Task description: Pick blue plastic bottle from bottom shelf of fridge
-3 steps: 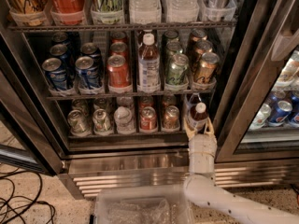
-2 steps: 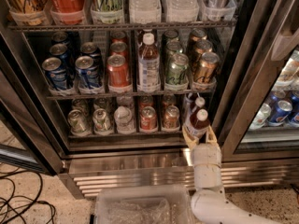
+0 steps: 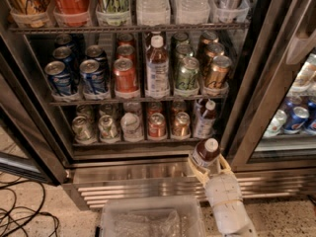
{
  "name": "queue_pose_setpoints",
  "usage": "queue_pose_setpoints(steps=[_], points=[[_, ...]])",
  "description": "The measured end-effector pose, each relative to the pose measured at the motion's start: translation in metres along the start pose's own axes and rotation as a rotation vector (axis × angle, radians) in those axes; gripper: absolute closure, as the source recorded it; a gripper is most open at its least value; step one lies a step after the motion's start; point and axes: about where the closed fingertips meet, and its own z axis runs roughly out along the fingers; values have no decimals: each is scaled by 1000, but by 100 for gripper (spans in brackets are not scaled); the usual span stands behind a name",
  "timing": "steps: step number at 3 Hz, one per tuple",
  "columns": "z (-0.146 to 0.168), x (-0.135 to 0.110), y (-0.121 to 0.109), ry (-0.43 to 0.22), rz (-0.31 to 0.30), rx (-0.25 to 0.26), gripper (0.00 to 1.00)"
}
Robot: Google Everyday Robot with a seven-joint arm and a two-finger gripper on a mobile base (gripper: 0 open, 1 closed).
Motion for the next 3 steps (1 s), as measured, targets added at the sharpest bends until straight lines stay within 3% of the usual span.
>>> queue_pose_setpoints(steps=[2, 3], points=[[-5, -8, 22, 41, -99, -335, 100], [3, -22, 48, 11, -88, -456, 100]])
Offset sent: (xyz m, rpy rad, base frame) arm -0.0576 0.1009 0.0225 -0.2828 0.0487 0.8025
